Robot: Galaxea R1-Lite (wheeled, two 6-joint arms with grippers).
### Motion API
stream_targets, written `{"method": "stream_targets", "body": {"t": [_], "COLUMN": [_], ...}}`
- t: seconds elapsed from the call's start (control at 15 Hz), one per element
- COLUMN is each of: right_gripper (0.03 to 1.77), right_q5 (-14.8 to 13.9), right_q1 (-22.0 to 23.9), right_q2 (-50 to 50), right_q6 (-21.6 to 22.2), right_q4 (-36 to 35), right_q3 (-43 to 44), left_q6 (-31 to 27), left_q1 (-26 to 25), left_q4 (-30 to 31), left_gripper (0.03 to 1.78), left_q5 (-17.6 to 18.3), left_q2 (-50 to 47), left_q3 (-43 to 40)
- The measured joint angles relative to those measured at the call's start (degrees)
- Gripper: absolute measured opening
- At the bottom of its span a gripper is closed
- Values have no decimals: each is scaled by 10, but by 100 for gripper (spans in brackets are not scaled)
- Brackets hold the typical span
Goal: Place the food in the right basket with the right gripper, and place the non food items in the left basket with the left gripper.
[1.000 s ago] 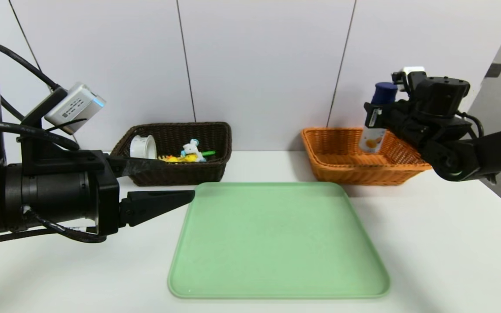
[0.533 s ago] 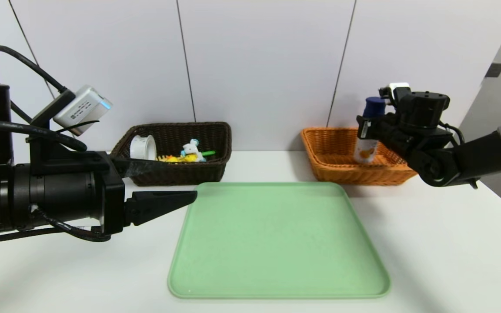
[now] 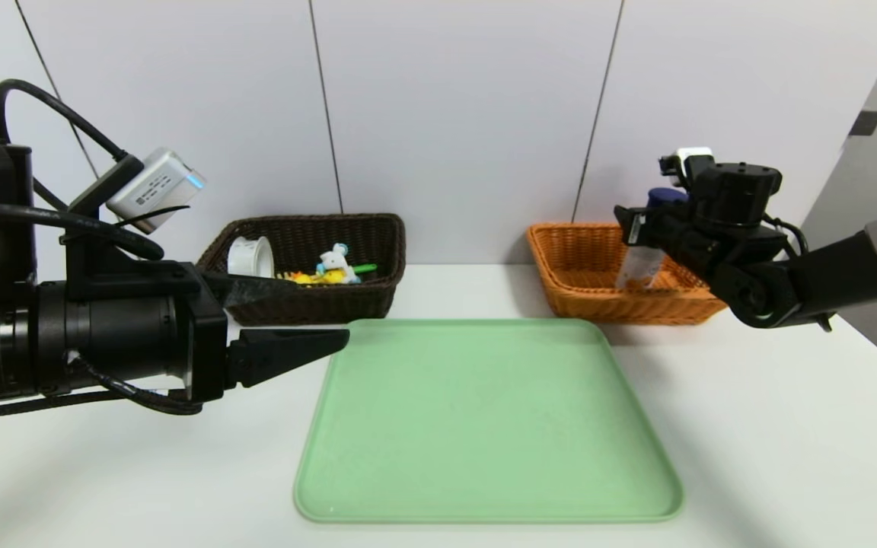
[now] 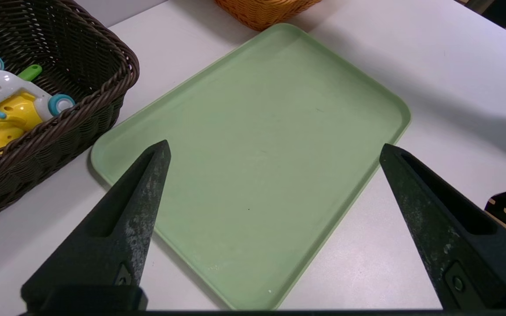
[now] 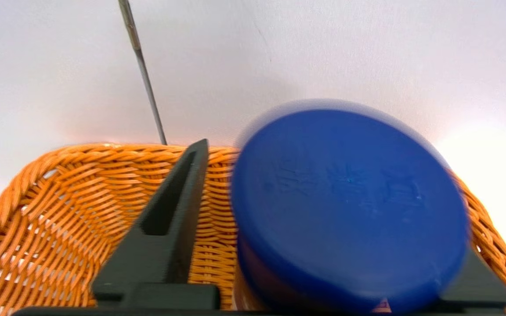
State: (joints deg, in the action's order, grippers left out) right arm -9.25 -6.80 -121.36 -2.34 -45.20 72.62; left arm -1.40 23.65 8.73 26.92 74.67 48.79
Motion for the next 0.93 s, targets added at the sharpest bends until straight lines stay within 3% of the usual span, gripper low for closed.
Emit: {"method": "stream_targets", "body": {"t": [0.27,0.67,0.93], "right_gripper": [140,156,162], "right_q5": [0,1,5], "right_q1": [0,1,4], "right_q2": [11,73,156], "right_q6": [0,2,5], "right_q4": [3,45,134], "right_q3": [-3,-28,-59], "left_q6": [1,2,4], "left_q1": [-1,-6,-16], "left_q4": [0,0,3], "left_gripper": [169,169,169], "left_q5": [0,0,1], "left_q2": [2,-1,-12], "left_q3": [1,2,1]}}
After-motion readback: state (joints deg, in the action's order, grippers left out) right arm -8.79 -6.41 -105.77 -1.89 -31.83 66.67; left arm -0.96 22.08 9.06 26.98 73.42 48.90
